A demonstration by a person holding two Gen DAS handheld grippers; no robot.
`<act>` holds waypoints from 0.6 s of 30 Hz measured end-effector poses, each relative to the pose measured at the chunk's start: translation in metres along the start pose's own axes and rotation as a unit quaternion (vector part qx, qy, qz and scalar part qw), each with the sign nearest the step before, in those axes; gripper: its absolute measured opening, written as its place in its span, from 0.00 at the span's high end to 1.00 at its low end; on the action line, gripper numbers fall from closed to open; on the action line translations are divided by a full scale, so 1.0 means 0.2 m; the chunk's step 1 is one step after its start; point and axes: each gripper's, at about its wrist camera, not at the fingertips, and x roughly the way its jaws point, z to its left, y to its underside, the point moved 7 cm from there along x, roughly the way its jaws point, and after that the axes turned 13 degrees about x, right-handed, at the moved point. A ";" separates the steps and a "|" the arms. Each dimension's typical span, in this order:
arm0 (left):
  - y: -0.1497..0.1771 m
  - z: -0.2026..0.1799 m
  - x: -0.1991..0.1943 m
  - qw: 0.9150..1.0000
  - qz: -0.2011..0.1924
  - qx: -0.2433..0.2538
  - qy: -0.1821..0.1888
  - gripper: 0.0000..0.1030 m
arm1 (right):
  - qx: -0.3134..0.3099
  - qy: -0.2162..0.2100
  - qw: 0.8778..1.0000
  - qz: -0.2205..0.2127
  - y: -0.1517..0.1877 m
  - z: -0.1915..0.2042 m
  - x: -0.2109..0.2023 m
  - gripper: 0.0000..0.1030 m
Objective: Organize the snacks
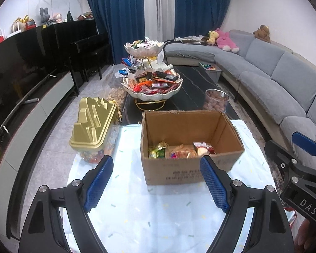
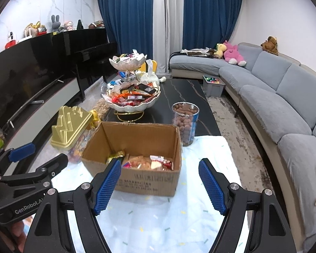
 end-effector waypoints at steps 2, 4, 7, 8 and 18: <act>0.03 -0.02 -0.03 1.000 -0.001 -0.001 0.001 0.18 | 0.001 -0.001 1.000 0.001 0.03 -0.01 -0.04 0.25; 0.06 -0.04 -0.07 1.000 -0.002 -0.003 0.005 0.18 | 0.003 -0.002 1.000 0.001 0.06 -0.03 -0.08 0.25; 0.11 -0.06 -0.13 1.000 -0.005 0.000 0.005 0.18 | 0.001 0.000 1.000 0.003 0.11 -0.04 -0.14 0.25; 0.14 -0.06 -0.15 1.000 -0.006 0.001 0.006 0.18 | -0.001 0.000 1.000 0.004 0.12 -0.05 -0.15 0.25; 0.36 -0.10 -0.34 1.000 -0.002 -0.005 0.007 0.15 | -0.008 -0.008 1.000 0.013 0.33 -0.05 -0.36 0.25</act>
